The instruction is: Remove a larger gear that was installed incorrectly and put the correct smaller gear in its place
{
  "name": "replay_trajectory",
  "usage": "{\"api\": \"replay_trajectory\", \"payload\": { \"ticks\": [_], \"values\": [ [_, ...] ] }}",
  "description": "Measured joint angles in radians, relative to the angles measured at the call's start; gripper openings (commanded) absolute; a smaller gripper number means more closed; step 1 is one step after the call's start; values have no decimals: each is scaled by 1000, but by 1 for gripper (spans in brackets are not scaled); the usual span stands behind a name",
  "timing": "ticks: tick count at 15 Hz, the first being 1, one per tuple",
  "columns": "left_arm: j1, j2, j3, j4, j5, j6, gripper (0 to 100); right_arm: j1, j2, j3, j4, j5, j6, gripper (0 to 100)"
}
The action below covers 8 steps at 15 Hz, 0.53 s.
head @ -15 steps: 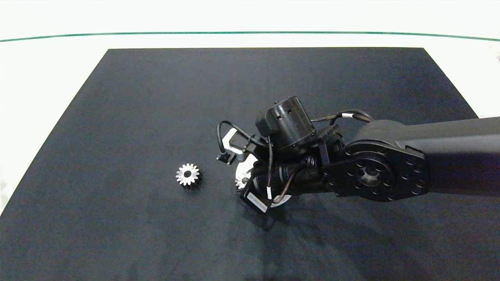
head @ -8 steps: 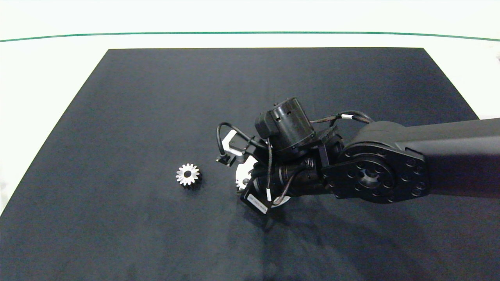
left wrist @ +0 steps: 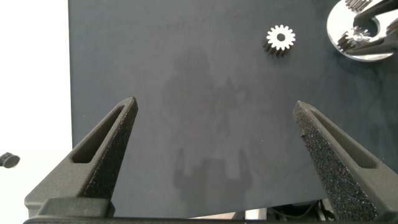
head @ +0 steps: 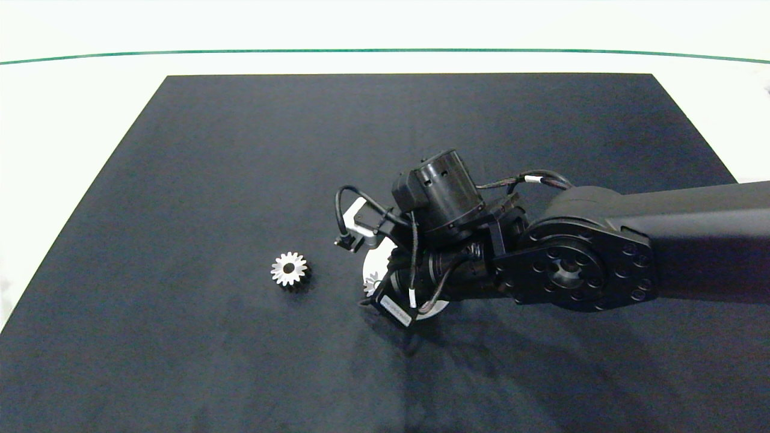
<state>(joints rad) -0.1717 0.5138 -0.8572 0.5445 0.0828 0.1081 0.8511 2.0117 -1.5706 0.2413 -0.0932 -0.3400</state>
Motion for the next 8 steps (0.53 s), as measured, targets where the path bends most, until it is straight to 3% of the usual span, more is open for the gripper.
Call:
{"api": "replay_trajectory", "payload": {
  "ticks": [2, 3, 8],
  "values": [
    [1, 1, 0, -1, 3, 0, 100, -1, -2, -11, -3, -66, 58, 100],
    [2, 1, 0, -1, 4, -1, 100, -1, -6, -16, -1, -81, 84, 100],
    [7, 1, 2, 0, 10, -9, 100, 6, -116, 12, 2, -93, 124, 100]
  ]
}}
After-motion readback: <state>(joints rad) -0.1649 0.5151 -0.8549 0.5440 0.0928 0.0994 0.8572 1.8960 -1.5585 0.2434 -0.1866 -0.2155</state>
